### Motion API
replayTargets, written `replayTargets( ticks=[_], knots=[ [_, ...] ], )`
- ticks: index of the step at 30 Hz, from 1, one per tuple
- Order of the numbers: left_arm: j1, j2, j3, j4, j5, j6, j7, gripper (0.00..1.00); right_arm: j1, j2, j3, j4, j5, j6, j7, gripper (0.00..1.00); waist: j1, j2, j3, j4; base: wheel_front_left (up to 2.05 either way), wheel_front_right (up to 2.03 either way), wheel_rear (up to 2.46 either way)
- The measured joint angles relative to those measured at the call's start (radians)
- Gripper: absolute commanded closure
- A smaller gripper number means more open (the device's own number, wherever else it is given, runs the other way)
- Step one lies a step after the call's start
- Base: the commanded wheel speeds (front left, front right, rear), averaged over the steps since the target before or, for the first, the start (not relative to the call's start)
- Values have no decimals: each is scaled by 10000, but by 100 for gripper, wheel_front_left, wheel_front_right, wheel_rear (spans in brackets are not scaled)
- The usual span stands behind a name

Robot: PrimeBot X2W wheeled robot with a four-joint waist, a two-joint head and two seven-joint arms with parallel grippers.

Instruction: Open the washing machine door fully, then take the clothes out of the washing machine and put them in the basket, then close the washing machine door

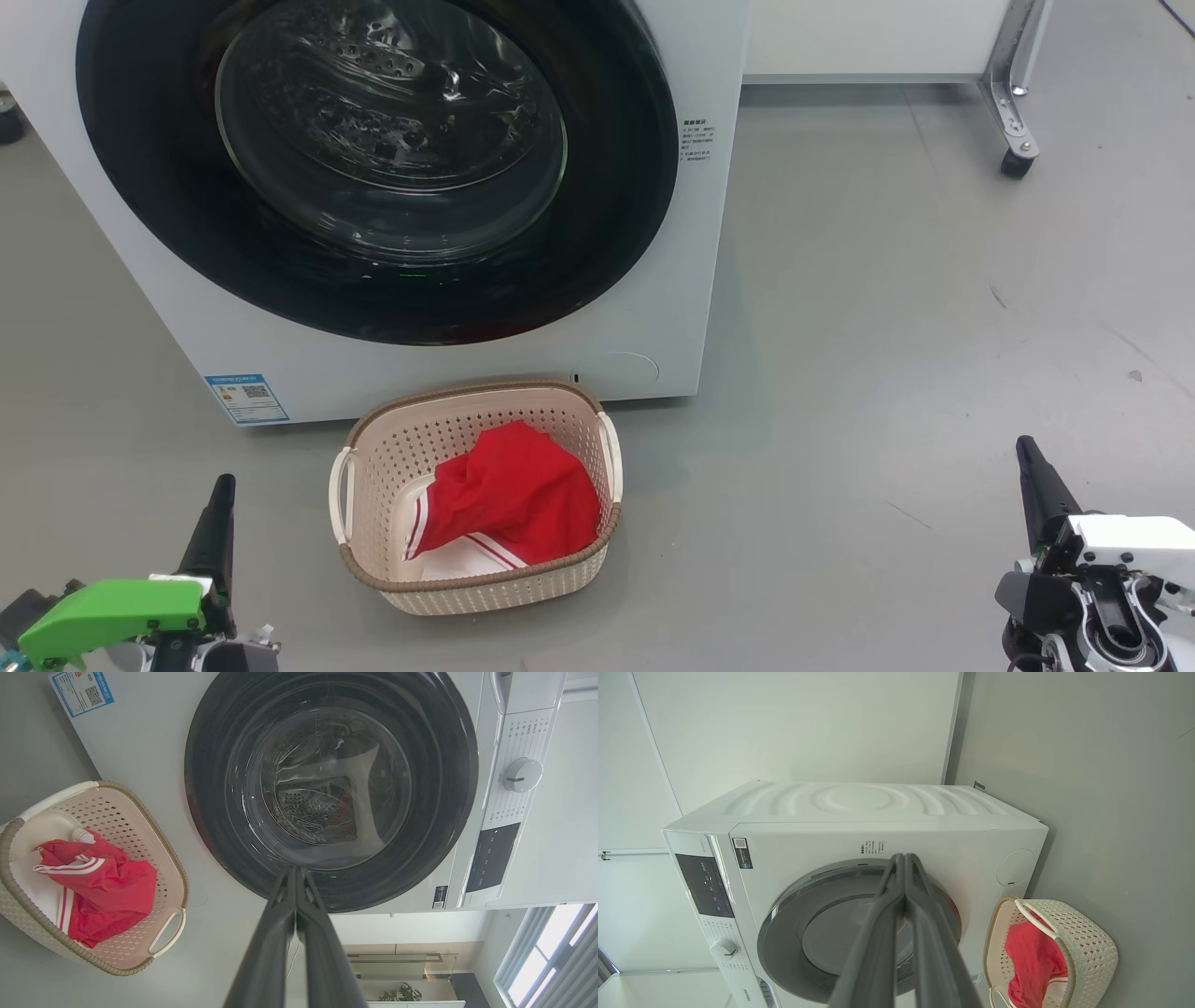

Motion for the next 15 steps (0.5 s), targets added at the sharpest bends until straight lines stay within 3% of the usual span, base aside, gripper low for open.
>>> replayTargets(
  ticks=[15],
  knots=[
    [0,0,0,-2,0,0,0,100,0,0,0,-2,0,0,0,100,0,0,0,0,0,0,0]
  ],
)
